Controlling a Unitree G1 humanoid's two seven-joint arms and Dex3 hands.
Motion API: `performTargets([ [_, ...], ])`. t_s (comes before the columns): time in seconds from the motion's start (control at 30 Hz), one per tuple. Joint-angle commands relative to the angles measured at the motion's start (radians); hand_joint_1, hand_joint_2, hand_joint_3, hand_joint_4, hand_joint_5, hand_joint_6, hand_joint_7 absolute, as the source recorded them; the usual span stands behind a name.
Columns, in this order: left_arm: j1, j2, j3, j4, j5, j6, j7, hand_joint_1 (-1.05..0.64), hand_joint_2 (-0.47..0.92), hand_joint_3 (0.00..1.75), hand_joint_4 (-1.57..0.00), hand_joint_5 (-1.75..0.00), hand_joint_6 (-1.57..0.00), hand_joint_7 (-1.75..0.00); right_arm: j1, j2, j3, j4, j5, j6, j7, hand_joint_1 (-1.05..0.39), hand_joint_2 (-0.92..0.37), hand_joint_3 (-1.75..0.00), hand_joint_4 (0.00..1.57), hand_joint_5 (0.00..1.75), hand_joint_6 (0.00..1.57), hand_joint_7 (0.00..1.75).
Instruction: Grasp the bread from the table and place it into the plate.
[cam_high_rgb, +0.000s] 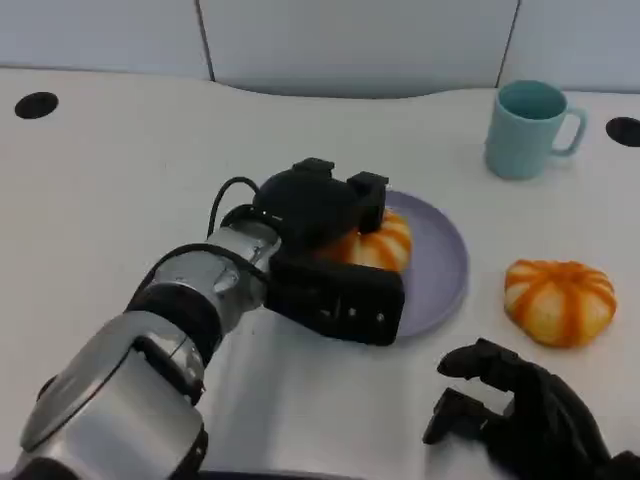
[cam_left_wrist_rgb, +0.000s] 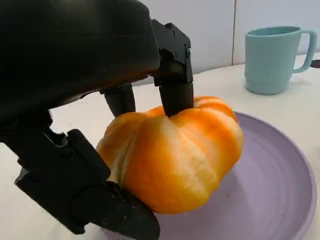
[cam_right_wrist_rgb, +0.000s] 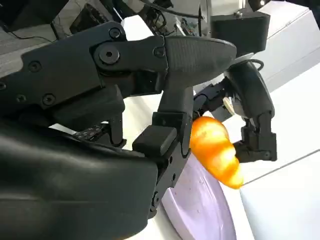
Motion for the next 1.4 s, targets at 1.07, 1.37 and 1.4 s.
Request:
performTargets([
  [1.07,0.013,0.07,0.153,-0.056,-0.18,-0.115,-0.098,-0.83,0.92,0.11,0.0,-1.35,0.0,-1.32,0.003,-0.008,-0.008,0.052,-0.01,0.003,-0.008,-0.52,-0.92,-0.37,0.74,1.31,0.75,0.88],
  [1.37,0.13,0.104,0.337,-0.116,-0.404,-0.232,-0.225,-0.83,0.92,0.13,0.0,-1.62,-0.01,-1.32,-0.013,-0.013,-0.017,0.077,-0.011,-0.004,-0.005,-0.52,-0.92,-0.34,0.75,1.31,0.76,0.87],
  [1.4,0.148,0.109,0.365,-0.128,-0.441,-0.256,-0.253,-0.83,0.92,0.13,0.0,-1.63,-0.02,-1.3,-0.014,-0.014,-0.017,0.08,-0.014,-0.013,-0.004,-0.52,-0.92,-0.35,0.75,1.3,0.76,0.87],
])
